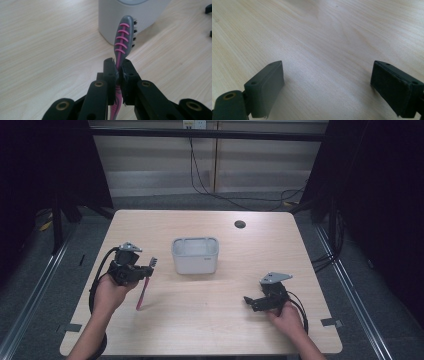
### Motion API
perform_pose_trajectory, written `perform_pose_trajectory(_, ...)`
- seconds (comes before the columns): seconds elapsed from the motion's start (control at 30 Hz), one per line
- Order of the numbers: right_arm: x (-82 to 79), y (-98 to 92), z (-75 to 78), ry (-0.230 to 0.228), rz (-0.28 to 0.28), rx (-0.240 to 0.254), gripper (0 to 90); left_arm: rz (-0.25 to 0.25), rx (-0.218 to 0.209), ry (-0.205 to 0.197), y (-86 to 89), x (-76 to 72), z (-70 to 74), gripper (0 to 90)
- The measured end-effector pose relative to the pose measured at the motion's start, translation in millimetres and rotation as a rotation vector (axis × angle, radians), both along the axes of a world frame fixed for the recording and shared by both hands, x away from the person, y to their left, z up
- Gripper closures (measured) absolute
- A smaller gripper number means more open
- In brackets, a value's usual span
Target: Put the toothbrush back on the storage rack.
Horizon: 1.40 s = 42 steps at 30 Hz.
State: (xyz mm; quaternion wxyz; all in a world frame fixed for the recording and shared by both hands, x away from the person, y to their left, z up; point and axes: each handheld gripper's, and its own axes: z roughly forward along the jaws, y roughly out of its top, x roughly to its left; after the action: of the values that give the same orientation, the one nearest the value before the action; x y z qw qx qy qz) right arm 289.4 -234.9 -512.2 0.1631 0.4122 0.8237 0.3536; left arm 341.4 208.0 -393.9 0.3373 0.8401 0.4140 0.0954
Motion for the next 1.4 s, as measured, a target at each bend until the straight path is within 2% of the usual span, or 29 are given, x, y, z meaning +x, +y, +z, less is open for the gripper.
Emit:
perform_pose_trajectory(0.17, 0.0, 0.0, 0.0, 0.000, 0.000, 0.000, 10.6, 0.006, -0.017, -0.025, -0.1, 0.3, 5.3, 84.4)
perform_pose_trajectory(0.27, 0.0, 0.0, 0.0, 0.000, 0.000, 0.000, 10.6, 0.014, -0.046, -0.052, 0.3, 0.4, 10.0, 84.4)
perform_pose_trajectory(0.4, -0.2, 0.1, 0.0, 0.001, -0.002, 0.000, 10.5, 0.028, -0.085, -0.058, 1.4, 0.4, 14.4, 84.4)
perform_pose_trajectory(0.43, -0.2, 0.1, 0.0, 0.001, -0.002, 0.000, 10.5, 0.025, -0.083, -0.065, 2.4, 0.9, 16.0, 84.4)
perform_pose_trajectory(0.47, -0.3, 0.2, 0.0, 0.001, -0.004, 0.000, 10.5, 0.028, -0.102, -0.077, 3.4, 0.9, 19.1, 84.4)
perform_pose_trajectory(0.57, -0.6, 0.3, 0.0, 0.001, -0.008, 0.000, 10.4, 0.038, -0.126, -0.100, 6.1, 1.6, 23.7, 84.4)
perform_pose_trajectory(0.87, -0.6, 0.4, 0.0, 0.001, -0.009, -0.001, 10.4, 0.069, -0.155, -0.148, 8.2, 2.7, 28.6, 84.4)
perform_pose_trajectory(0.9, -0.6, 0.3, 0.0, 0.001, -0.008, -0.001, 10.4, 0.083, -0.177, -0.147, 7.2, 2.7, 28.6, 84.4)
perform_pose_trajectory(1.4, -0.6, 0.4, 0.0, 0.001, -0.009, 0.000, 10.4, 0.122, -0.246, -0.234, 4.4, 3.1, 39.5, 84.3)
